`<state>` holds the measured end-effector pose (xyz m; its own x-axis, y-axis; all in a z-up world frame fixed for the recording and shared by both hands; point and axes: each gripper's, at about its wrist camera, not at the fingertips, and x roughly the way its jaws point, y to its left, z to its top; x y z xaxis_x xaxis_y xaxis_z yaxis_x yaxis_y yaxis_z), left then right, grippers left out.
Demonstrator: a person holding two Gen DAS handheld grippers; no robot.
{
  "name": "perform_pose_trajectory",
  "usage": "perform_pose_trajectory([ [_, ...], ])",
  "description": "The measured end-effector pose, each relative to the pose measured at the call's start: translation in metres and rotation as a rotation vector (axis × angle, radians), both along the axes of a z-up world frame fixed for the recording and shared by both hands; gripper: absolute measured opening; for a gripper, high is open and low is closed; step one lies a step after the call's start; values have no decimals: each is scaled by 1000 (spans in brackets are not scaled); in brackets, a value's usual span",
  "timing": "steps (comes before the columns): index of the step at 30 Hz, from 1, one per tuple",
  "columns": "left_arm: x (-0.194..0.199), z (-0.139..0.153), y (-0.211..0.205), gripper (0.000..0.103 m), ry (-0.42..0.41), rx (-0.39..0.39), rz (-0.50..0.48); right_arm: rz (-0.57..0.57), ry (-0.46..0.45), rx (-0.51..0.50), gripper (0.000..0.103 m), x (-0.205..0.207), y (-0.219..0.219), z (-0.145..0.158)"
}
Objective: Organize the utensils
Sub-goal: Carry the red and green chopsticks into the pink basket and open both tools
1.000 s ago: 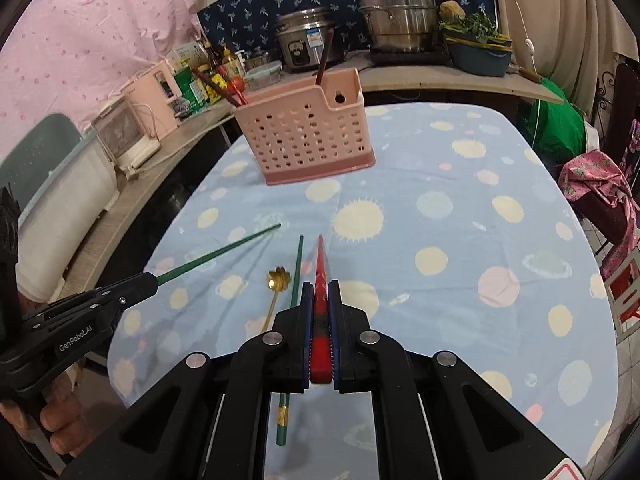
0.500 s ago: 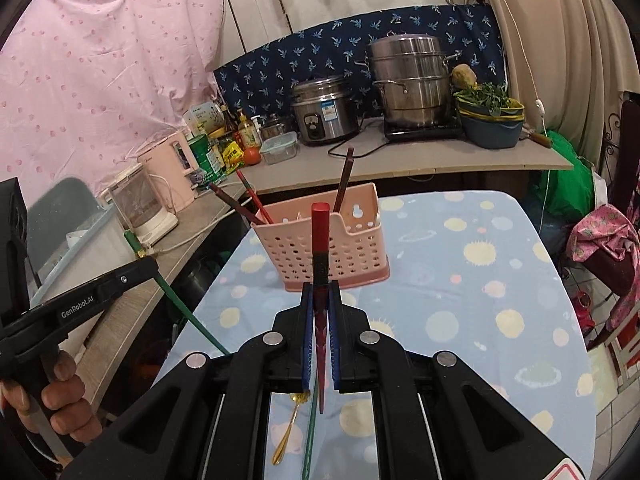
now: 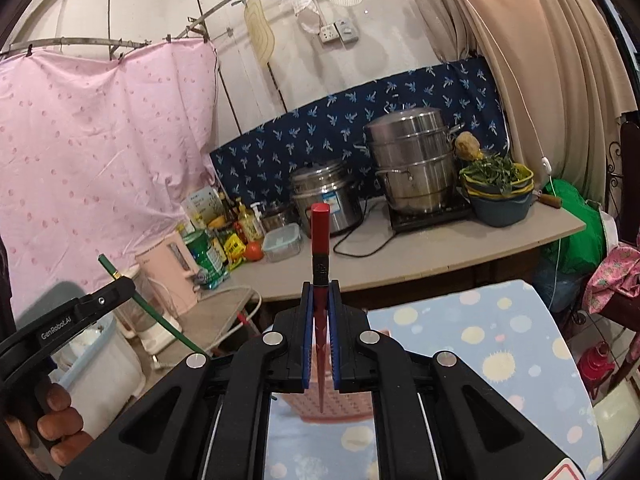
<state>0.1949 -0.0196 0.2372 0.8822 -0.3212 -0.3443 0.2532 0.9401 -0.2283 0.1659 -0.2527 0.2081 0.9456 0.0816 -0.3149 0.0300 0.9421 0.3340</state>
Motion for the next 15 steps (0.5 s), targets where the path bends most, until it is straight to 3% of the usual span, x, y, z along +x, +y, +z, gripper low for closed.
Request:
perform_pose_trajectory([
  [7,32,-1,-3,7,-20,-3,51,-32,13,0,7,47,0,-1],
  [15,62,-32,-3,7,59,-6,62,-28,111,-18,7,79,0,-35],
])
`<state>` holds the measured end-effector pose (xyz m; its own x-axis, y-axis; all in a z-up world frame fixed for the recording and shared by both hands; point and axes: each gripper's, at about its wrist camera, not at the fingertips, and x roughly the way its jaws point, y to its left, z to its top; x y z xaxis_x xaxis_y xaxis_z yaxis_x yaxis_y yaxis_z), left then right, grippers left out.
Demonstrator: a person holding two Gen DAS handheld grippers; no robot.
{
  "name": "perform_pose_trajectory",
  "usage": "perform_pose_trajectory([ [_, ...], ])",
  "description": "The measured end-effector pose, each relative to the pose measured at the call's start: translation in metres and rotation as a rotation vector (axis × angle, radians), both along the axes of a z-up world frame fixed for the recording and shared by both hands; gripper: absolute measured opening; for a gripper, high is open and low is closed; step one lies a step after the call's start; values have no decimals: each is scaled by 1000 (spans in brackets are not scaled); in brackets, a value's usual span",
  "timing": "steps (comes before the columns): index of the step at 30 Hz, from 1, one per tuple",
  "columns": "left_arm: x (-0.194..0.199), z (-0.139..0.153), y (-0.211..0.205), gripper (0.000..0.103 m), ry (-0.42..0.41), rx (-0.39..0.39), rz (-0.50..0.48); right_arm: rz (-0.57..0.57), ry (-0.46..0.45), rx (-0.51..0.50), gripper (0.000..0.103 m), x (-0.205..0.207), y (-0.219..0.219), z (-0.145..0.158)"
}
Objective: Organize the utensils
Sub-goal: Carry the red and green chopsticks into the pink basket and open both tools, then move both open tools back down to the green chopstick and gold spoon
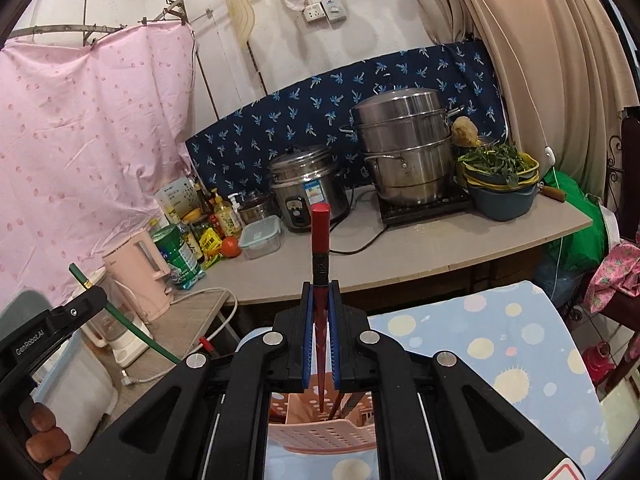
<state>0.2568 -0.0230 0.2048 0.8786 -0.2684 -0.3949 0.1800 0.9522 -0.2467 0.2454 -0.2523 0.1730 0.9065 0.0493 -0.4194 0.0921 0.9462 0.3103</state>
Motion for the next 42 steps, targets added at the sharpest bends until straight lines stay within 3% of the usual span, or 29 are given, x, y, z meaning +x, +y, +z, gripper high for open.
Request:
perform_pose_trajectory([
  [9,14,-28,-10,7,58,22,-6,25,67,-21,7,13,9,-29],
  [16,14,-35,-11,8,67,27,3,20,78,-27,12,13,9,-33],
  [18,12,-35,-11,15,61,35,8,13,69,-20,18,10,8,-31],
  [20,9,-34,-10,31,53,37,17,12,57,-12,30,6,7,-28],
  [22,6,-33,-9,34,46,38,22,12,48,-14,32,2,7,-25],
  [30,-10,-29,-9,43,43,63,21,29,36,-15,32,-21,11,-21],
  [42,-42,-37,-13,43,51,102,7,74,68,-20,33,-64,24,-32],
])
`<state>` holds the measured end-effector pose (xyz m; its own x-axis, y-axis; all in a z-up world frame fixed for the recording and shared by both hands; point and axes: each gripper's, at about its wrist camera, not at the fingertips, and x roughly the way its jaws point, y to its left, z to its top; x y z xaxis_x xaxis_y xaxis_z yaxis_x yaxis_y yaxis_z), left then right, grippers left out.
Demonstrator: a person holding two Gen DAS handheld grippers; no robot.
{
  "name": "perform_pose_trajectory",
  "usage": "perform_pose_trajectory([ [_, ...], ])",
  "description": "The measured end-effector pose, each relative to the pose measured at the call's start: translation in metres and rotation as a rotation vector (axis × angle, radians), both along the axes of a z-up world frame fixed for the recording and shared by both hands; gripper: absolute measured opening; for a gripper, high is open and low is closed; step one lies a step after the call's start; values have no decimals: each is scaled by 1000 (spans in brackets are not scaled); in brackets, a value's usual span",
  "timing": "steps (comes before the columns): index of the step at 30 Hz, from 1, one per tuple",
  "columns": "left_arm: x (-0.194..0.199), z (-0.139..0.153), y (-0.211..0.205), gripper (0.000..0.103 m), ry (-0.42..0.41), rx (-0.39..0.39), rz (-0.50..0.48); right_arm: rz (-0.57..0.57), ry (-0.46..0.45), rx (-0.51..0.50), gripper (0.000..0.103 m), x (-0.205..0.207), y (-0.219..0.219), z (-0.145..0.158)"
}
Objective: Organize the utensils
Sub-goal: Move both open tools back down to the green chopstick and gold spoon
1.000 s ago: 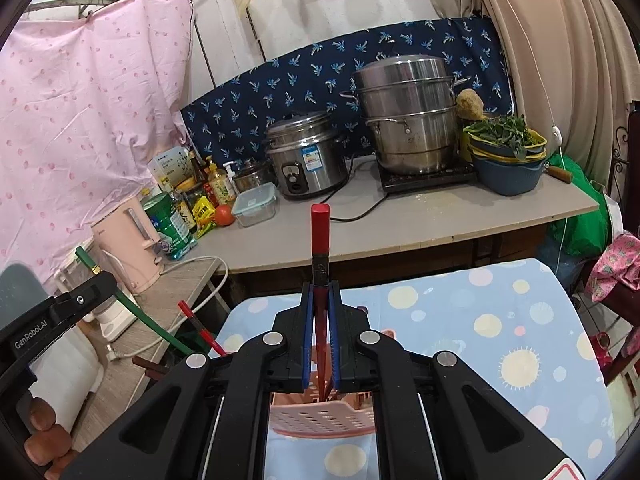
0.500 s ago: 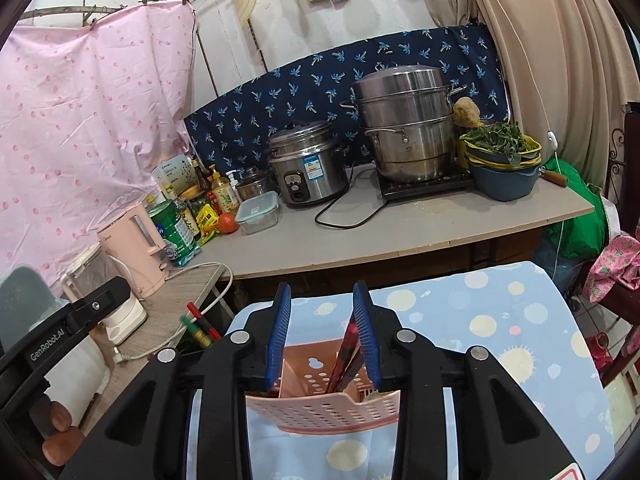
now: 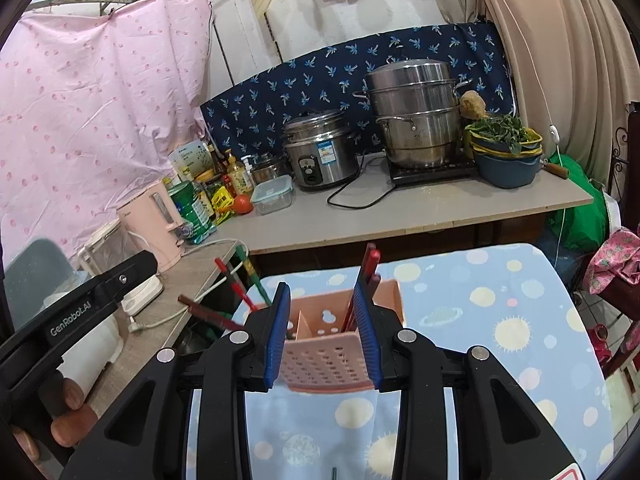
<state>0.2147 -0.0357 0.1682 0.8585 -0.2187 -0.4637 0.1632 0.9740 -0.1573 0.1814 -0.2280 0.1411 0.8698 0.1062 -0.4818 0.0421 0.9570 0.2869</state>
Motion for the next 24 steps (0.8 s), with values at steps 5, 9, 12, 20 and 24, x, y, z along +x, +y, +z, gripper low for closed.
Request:
perform_pose_trajectory([
  [5,-13,-9,-3,44,18,24,-8,0,29,10,34,-18,-3,-12],
  [9,-21,-18,-2,44,46,20,-13,-6,57,25,34,-30,-7,-23],
  [12,-29,-24,-1,44,57,21,-16,-6,70,28,34,-40,-7,-30],
  [20,-47,-48,3,44,108,39,-25,24,137,-4,34,-67,2,-58],
  [24,-57,-67,8,44,150,45,-26,48,188,-13,34,-81,8,-77],
])
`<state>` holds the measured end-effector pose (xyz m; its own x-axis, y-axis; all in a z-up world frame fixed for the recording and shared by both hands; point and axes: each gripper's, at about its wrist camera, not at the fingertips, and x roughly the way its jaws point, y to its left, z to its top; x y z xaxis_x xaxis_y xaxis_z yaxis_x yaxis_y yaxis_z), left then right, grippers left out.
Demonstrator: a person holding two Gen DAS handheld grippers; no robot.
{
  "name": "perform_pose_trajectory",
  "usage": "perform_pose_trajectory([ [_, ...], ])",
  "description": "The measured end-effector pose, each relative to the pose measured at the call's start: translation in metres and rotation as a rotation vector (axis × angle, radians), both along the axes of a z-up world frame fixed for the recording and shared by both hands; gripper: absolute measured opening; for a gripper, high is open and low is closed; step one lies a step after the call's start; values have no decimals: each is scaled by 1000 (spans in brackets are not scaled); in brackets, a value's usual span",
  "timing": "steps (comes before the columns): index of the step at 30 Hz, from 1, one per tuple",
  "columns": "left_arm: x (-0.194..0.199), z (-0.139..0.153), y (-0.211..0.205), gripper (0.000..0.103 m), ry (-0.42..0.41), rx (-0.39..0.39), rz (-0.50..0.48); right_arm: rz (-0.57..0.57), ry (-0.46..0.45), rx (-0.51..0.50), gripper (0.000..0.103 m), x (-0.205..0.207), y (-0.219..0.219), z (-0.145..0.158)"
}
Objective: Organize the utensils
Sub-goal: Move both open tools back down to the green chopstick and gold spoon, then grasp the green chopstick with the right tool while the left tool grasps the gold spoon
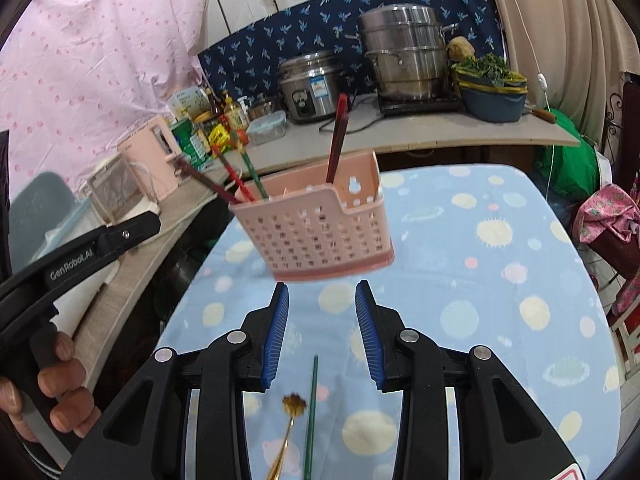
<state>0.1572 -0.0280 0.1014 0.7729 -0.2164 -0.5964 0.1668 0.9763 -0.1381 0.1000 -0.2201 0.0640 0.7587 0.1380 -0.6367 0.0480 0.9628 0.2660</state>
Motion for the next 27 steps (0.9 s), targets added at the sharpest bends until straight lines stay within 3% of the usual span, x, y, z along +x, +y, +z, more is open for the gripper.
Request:
perform_pose_trajectory([
  [17,-55,-98,11,44,230,74,-41,114,260,-58,34,-79,37,-99],
  [27,-78,-128,17,44,303,106,-40,178,315,-96,34,-105,61,-120],
])
